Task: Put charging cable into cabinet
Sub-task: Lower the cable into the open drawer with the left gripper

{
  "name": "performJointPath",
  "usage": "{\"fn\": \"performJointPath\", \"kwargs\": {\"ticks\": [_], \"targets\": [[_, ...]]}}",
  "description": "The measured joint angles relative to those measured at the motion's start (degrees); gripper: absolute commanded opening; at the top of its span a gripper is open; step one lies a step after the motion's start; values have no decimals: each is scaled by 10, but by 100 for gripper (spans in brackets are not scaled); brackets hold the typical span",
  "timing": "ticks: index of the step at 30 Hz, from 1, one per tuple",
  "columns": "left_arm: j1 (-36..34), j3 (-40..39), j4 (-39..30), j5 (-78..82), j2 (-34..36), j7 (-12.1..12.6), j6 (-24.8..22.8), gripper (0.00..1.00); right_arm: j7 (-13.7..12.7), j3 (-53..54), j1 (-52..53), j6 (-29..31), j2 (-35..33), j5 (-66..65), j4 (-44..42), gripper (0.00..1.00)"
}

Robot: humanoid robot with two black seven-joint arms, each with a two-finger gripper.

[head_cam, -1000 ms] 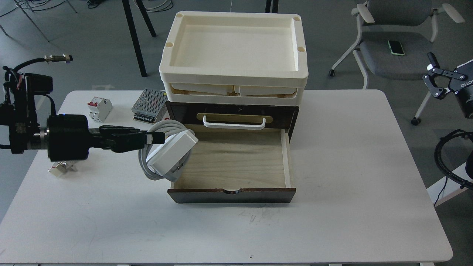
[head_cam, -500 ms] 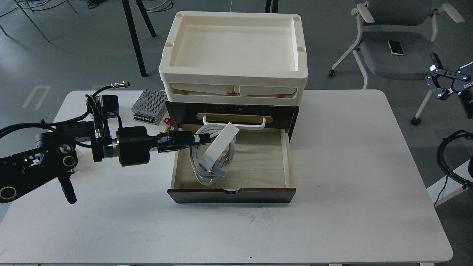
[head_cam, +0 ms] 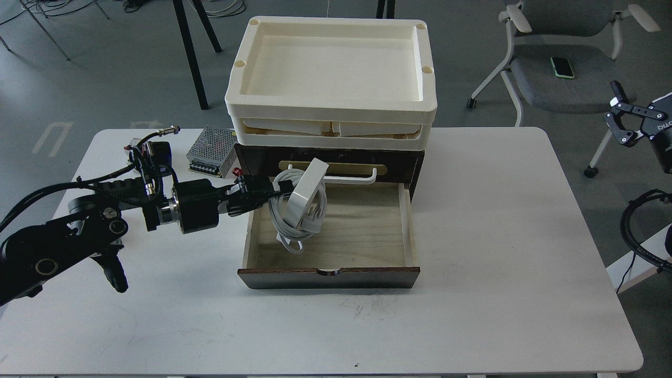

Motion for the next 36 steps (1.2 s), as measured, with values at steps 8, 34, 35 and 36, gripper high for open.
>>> {"fn": "performJointPath", "kwargs": {"ticks": [8,34,35,36], "targets": [[3,0,32,0,-33,0,42,1,0,0,-3,0,0,0,0,100],[15,7,-63,81,12,0,99,2,0,7,-17,0,-1,0,1,100],[15,12,-65,87,12,0,105,2,0,7,-17,0,-1,0,1,100],[15,19,-66,91,12,0,112,2,0,7,-18,0,-1,0,1,100]]}}
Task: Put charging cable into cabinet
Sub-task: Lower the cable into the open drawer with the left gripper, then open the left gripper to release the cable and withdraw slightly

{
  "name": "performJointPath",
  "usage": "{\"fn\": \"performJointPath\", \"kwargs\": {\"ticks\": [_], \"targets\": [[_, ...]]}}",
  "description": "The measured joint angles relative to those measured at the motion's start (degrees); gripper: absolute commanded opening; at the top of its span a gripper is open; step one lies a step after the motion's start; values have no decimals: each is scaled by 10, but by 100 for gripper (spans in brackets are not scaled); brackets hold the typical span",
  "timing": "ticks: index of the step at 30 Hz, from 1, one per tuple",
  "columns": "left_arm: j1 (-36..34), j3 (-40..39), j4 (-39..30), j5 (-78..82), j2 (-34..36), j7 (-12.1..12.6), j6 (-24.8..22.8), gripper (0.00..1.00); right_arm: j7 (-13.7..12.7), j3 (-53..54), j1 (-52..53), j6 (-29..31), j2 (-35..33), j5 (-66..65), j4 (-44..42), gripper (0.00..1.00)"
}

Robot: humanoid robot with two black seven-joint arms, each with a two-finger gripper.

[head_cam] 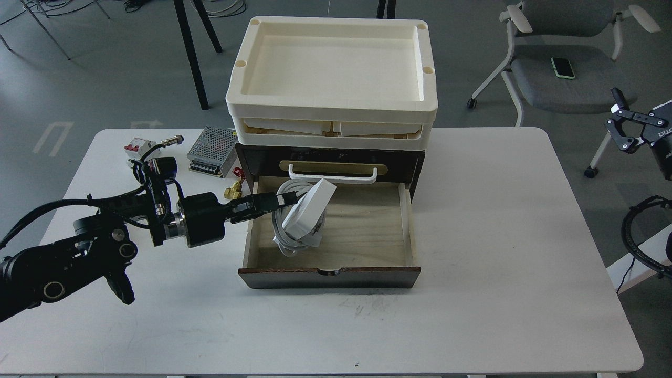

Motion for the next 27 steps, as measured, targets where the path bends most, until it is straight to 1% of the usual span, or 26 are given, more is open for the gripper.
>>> {"fn": "performJointPath", "kwargs": {"ticks": [4,6,22,27], "targets": [[-3,21,1,5,-2,0,44,1,0,0,-3,0,0,0,0,100],[-4,26,3,6,-2,0,57,1,0,0,-4,0,0,0,0,100],[-4,29,21,4,-10,0,72,2,0,0,-14,0,0,0,1,100],[-2,33,23,5,-10,0,76,9,0,1,-15,0,0,0,1,100]]}}
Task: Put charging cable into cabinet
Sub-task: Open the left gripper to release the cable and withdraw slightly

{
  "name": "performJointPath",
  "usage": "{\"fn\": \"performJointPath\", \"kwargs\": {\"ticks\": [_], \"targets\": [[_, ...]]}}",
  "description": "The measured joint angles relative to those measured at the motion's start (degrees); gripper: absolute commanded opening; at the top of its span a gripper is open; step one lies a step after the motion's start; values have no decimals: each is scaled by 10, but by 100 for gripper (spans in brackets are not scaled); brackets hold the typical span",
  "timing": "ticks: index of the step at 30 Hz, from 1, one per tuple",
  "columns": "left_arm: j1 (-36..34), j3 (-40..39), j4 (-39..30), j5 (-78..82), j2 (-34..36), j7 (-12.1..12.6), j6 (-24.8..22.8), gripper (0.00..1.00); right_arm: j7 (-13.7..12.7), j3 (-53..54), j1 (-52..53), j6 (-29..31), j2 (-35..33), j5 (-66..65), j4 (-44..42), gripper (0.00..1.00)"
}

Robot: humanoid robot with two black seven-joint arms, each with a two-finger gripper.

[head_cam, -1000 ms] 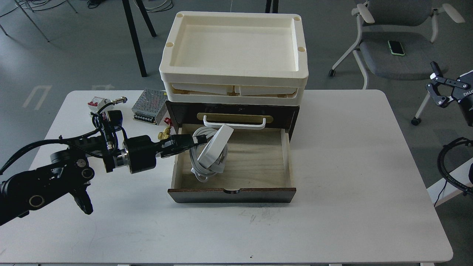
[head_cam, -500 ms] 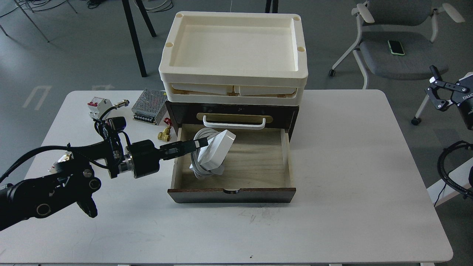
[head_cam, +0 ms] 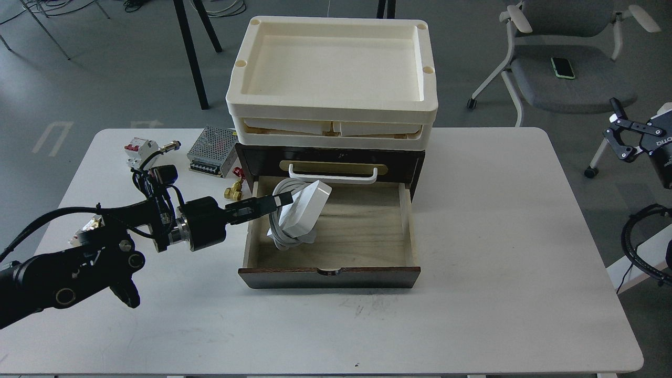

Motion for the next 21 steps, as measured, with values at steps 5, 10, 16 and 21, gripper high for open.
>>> {"fn": "performJointPath", "kwargs": {"ticks": [5,10,16,21], "targets": [[1,8,0,0,-7,0,0,20,0,2,-1,0,0,0,0,100],[-1,9,0,-1,-21,0,-1,22,0,2,-2,0,1,0,0,100],[-3,9,11,-2,-34,0,-1,24,0,2,-6,0,1,0,0,100],[-4,9,22,-3,-44,0,-3,25,0,2,-9,0,0,0,0,100]]}}
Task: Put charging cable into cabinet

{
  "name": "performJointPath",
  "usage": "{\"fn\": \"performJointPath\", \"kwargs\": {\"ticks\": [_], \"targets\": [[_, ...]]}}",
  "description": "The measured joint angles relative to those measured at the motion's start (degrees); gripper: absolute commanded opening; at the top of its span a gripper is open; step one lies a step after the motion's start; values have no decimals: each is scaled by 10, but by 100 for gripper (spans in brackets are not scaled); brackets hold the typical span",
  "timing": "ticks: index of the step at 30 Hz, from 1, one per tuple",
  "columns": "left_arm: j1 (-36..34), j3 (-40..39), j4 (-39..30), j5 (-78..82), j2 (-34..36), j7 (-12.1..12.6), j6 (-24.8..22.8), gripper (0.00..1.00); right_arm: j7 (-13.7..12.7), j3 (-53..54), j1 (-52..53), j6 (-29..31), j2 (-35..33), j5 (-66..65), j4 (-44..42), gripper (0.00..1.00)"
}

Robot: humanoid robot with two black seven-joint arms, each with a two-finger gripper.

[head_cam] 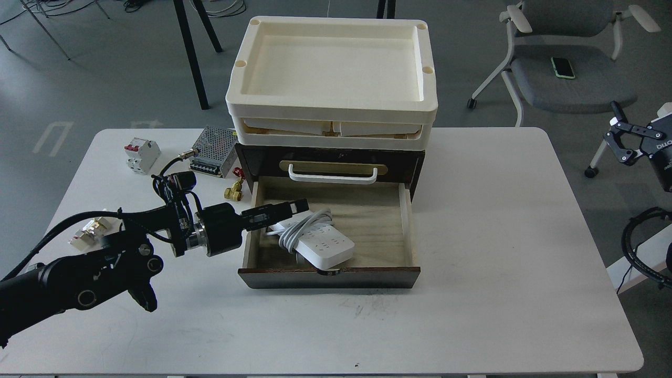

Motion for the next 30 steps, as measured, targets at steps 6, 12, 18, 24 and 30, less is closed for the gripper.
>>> {"fn": "performJointPath", "kwargs": {"ticks": [6,12,18,24,30], "targets": [[-2,0,1,-4,1,0,-2,52,0,0,-1,0,0,0,0,100],[1,-10,-21,-7,53,0,-10,82,0,1,-1,0,0,0,0,100],[6,-30,-61,-65,148,0,-30,85,0,4,-1,0,-1,0,3,100],[6,-151,-37,-388,177,0,-161,91,0,6,-2,0,-17,-7,53,100],[-3,-242,87,-567,133,0,-185,92,0,38,-3,0,-23,-7,73,100]]}}
